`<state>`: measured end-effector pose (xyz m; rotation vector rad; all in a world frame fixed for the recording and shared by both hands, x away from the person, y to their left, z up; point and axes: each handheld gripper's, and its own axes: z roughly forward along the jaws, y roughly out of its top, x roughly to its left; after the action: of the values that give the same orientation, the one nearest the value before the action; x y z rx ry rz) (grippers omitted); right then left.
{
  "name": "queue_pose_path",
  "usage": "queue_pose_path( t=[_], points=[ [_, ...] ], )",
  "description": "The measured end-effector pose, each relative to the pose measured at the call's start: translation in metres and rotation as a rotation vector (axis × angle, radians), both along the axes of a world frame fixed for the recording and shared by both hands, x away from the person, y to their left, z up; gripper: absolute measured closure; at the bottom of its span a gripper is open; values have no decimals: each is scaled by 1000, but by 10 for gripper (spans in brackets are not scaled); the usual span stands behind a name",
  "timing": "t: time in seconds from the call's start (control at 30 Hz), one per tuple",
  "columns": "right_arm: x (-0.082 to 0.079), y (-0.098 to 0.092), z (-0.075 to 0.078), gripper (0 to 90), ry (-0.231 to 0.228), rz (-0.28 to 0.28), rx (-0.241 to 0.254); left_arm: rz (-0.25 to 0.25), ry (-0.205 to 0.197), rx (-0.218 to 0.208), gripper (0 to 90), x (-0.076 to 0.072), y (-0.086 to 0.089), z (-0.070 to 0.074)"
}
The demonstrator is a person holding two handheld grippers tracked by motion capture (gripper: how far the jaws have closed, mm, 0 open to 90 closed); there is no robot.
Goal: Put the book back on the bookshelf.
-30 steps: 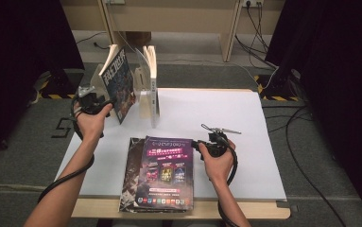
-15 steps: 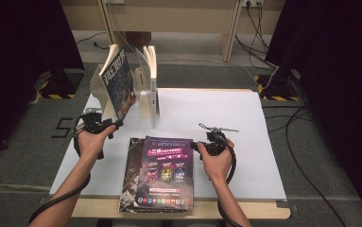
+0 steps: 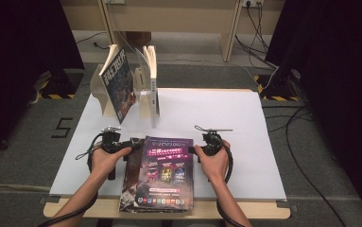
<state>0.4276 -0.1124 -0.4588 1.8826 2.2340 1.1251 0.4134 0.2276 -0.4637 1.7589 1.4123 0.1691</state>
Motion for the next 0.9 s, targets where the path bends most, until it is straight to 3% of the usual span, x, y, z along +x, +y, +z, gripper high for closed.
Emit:
queue_pose_path(
  t=[0.17, 0.4, 0.7, 0.9],
  points=[
    [1, 3, -7, 551, 34, -2, -4, -35, 26, 15, 451, -3, -12, -8],
    [6, 5, -10, 528, 33, 0, -7, -81, 18, 51, 483, -8, -21, -15],
    [28, 5, -6, 511, 1, -14, -18, -100, 18, 74, 508, -11, -22, -19],
    [44, 5, -6, 508, 7, -20, -21, -101, 19, 78, 516, -13, -24, -19]
  ],
)
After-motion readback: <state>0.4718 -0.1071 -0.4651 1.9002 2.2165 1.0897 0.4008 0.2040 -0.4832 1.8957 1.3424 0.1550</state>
